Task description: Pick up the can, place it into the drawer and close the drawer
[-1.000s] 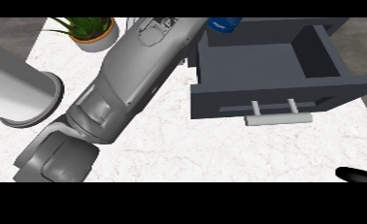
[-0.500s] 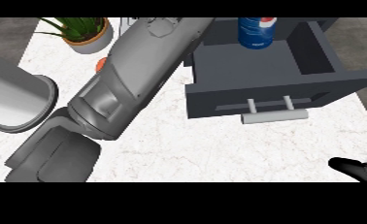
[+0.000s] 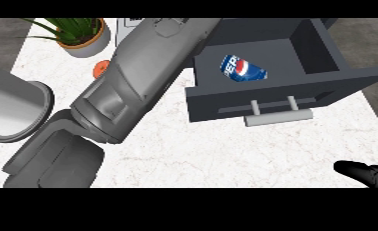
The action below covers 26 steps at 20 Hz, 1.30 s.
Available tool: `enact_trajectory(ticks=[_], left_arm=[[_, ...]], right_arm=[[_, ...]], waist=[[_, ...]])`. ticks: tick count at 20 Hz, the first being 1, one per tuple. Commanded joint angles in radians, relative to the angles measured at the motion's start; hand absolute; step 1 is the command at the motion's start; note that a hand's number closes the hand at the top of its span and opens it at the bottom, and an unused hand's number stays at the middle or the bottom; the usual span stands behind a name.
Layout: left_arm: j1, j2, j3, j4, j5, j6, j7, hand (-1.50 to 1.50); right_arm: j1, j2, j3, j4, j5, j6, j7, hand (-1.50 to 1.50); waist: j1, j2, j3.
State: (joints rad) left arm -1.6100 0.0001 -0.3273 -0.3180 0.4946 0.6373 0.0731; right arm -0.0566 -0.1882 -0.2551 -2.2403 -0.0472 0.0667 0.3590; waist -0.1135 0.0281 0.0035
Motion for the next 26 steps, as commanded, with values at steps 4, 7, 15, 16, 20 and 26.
enact_trajectory(ticks=[4,7,15,16,20,26], left_arm=[[0.017,0.0,0.003,0.0,0.068,0.02,-0.04,-1.5],[-0.031,0.0,0.021,0.011,0.079,0.002,-0.022,-1.5],[-0.023,0.0,0.04,0.01,0.142,0.024,-0.086,-1.5],[-0.055,0.0,0.031,0.016,0.132,0.012,-0.058,-1.5],[-0.037,0.0,0.03,0.04,0.119,0.006,-0.111,-1.5],[-0.061,0.0,0.031,0.076,0.093,-0.003,-0.105,-1.5]], right_arm=[[-0.014,-0.046,0.04,0.03,0.091,0.048,-0.102,-1.5],[-0.082,-0.115,0.037,0.085,0.178,0.059,-0.139,-1.5],[-0.149,-0.179,0.176,0.216,0.449,0.049,-0.215,-1.5],[-0.216,-0.153,0.223,0.255,0.526,0.0,-0.176,-1.5],[-0.229,-0.163,0.302,0.35,0.641,-0.01,-0.232,-1.5],[-0.338,-0.139,0.368,0.619,0.808,-0.1,-0.293,-1.5]], waist=[[0.005,0.002,0.0],[0.035,0.0,-0.001],[0.038,0.003,-0.001],[0.068,0.001,-0.002],[0.072,-0.002,-0.001],[0.099,-0.003,-0.001]])
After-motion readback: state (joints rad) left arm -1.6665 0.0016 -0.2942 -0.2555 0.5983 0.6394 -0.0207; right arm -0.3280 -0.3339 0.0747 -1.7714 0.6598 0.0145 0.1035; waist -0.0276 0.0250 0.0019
